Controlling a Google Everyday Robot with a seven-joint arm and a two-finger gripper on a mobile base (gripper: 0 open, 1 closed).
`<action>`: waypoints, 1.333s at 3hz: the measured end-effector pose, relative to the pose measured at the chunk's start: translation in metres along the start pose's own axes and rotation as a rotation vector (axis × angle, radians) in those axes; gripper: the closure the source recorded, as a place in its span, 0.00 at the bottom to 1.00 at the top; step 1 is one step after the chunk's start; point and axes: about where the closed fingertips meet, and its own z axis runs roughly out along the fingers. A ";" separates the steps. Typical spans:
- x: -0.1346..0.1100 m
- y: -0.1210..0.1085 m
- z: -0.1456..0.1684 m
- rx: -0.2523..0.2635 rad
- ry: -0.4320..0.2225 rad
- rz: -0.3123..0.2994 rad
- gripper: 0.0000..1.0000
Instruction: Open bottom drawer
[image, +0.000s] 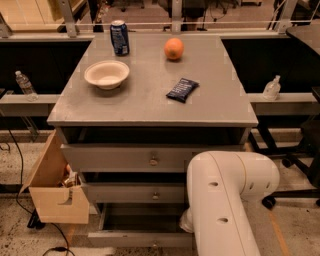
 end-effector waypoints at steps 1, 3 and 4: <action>0.006 0.012 0.000 -0.034 0.010 0.019 1.00; 0.017 0.029 -0.001 -0.092 0.025 0.061 1.00; 0.017 0.028 -0.001 -0.092 0.025 0.061 1.00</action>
Offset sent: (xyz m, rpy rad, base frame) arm -0.0584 -0.0163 -0.0165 0.0302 0.1876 -0.0670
